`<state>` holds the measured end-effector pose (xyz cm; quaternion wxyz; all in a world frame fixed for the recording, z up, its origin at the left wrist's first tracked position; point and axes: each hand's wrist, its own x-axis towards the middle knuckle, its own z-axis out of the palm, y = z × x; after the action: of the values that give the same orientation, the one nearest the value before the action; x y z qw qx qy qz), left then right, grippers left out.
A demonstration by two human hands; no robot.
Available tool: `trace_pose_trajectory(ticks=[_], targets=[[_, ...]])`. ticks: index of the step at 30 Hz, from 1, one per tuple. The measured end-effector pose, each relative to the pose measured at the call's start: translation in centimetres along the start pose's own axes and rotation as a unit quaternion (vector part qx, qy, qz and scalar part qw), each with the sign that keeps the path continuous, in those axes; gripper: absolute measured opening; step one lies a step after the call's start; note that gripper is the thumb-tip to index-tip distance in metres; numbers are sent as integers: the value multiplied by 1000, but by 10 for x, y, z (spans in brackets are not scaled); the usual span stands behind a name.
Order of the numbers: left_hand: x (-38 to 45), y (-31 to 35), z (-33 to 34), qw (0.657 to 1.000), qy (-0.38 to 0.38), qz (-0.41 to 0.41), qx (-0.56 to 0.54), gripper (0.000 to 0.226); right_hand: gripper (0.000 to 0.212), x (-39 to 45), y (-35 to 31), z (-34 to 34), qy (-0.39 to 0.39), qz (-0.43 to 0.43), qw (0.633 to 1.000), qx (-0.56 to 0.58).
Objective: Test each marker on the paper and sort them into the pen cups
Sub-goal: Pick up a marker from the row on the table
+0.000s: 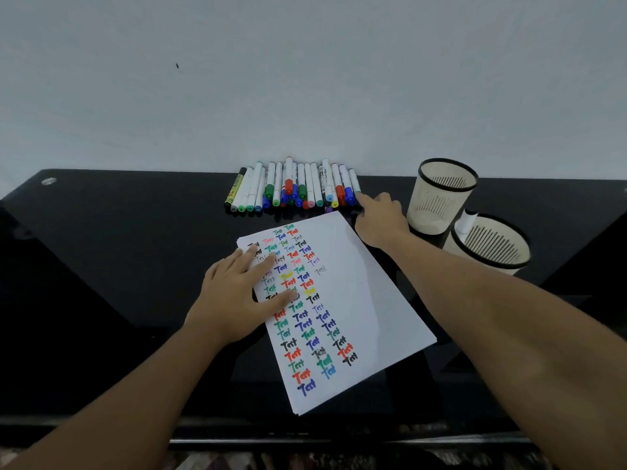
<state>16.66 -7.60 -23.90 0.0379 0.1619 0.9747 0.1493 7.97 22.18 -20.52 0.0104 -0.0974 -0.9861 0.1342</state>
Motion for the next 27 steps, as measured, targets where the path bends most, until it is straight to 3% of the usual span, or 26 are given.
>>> trace_pose_trajectory(ticks=[4, 13, 21, 27], targets=[[0, 0, 0, 1000, -3, -2, 1, 106, 55, 5, 1, 6, 10, -6, 999, -45], [-1, -1, 2, 1000, 5, -2, -3, 105, 35, -14, 10, 22, 117, -13, 993, -18], [0, 0, 1, 1000, 4, -4, -6, 105, 30, -16, 7, 12, 89, -13, 996, -20], [-2, 2, 0, 1000, 8, -6, -11, 106, 22, -29, 7, 5, 192, -117, 974, -12]])
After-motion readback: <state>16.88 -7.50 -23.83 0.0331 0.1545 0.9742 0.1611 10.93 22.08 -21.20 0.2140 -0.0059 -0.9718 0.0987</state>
